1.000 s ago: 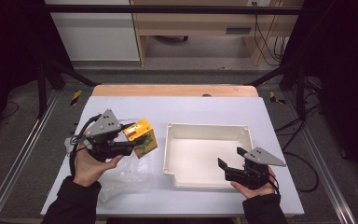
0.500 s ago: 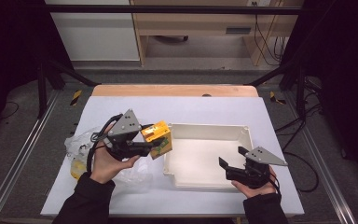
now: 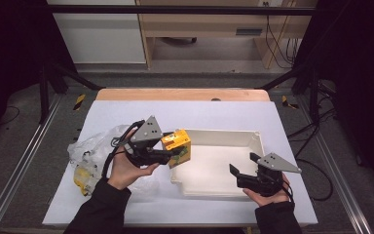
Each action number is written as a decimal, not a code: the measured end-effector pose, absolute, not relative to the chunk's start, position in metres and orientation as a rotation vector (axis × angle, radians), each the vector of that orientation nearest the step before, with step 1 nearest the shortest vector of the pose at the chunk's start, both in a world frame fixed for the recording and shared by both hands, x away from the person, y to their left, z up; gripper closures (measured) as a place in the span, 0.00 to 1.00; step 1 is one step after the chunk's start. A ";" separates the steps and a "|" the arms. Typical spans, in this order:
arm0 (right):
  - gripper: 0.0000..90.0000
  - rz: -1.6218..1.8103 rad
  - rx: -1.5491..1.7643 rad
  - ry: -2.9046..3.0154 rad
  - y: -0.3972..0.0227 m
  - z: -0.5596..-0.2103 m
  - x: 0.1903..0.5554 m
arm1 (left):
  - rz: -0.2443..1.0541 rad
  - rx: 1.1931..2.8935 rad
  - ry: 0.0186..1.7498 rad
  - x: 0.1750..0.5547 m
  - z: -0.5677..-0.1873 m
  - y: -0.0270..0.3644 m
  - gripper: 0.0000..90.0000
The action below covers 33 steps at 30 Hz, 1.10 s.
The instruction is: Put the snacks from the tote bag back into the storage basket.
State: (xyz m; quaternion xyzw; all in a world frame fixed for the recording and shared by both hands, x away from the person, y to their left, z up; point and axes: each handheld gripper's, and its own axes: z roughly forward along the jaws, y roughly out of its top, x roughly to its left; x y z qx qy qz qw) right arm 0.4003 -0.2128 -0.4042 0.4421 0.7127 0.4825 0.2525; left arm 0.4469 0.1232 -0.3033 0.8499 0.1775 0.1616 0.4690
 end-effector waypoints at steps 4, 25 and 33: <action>0.20 1.313 1.205 1.931 -0.214 -0.404 0.400 | 0.370 2.088 0.414 0.450 -0.307 0.118 0.56; 0.19 1.299 1.207 1.930 -0.218 -0.407 0.402 | 0.275 2.137 0.303 0.461 -0.340 0.093 0.56; 0.18 1.297 1.207 1.921 -0.220 -0.407 0.403 | 0.233 2.154 0.254 0.461 -0.351 0.086 0.56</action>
